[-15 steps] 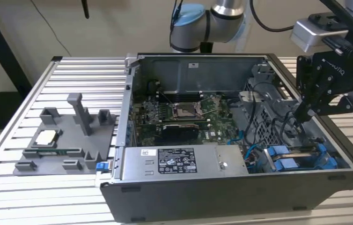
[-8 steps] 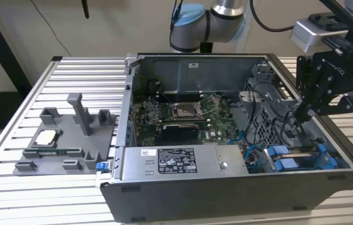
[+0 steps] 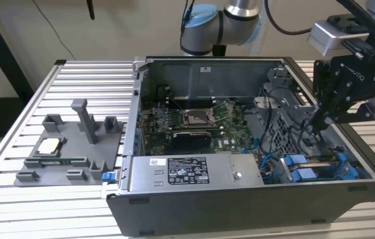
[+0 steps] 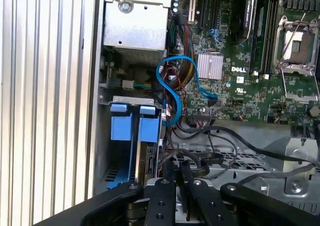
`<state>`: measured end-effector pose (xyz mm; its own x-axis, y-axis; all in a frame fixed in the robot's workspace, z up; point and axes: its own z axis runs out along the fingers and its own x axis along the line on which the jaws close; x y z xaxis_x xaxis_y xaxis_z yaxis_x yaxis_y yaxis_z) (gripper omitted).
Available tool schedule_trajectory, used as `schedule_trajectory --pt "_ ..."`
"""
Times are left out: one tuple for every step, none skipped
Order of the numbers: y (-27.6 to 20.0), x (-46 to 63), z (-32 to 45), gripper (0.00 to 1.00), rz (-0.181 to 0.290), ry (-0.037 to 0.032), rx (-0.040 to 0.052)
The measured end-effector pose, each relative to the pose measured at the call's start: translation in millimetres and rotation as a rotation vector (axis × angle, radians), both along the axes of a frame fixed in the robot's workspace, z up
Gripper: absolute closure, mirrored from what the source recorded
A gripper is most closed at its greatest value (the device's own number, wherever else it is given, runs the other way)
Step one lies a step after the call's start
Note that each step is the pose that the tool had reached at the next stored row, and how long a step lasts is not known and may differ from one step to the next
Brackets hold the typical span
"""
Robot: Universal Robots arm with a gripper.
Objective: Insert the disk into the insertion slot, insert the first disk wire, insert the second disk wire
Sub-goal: 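Insert the second disk wire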
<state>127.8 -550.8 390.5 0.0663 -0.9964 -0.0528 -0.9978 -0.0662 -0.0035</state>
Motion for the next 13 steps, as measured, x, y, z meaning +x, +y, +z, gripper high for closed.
schedule_trajectory --pt "0.0 0.0 -0.5 0.84 0.0 0.0068 -0.0001" --pt "0.0 0.0 -1.2 0.84 0.0 0.0129 -0.0001" --pt "0.0 0.0 -2.0 0.84 0.0 0.0183 -0.0002" --pt "0.0 0.0 -3.2 0.84 0.0 0.0221 -0.0001" --pt "0.0 0.0 -4.7 0.84 0.0 0.0241 -0.0001" --pt "0.0 0.0 -6.3 0.84 0.0 0.0257 -0.0003" --pt "0.0 0.1 -8.0 0.84 0.0 0.0267 -0.0003" --pt "0.0 0.3 -9.9 0.84 0.0 0.0271 -0.0002" --pt "0.0 0.4 -11.8 0.84 0.0 0.0271 -0.0001" --pt "0.0 0.5 -13.5 0.84 0.0 0.0272 0.0" --pt "-0.1 0.5 -15.3 0.84 0.0 0.0272 0.0" --pt "-0.3 0.5 -17.1 0.84 0.0 0.0272 0.0" --pt "-0.8 0.6 -19.0 0.84 0.0 0.0272 0.0"
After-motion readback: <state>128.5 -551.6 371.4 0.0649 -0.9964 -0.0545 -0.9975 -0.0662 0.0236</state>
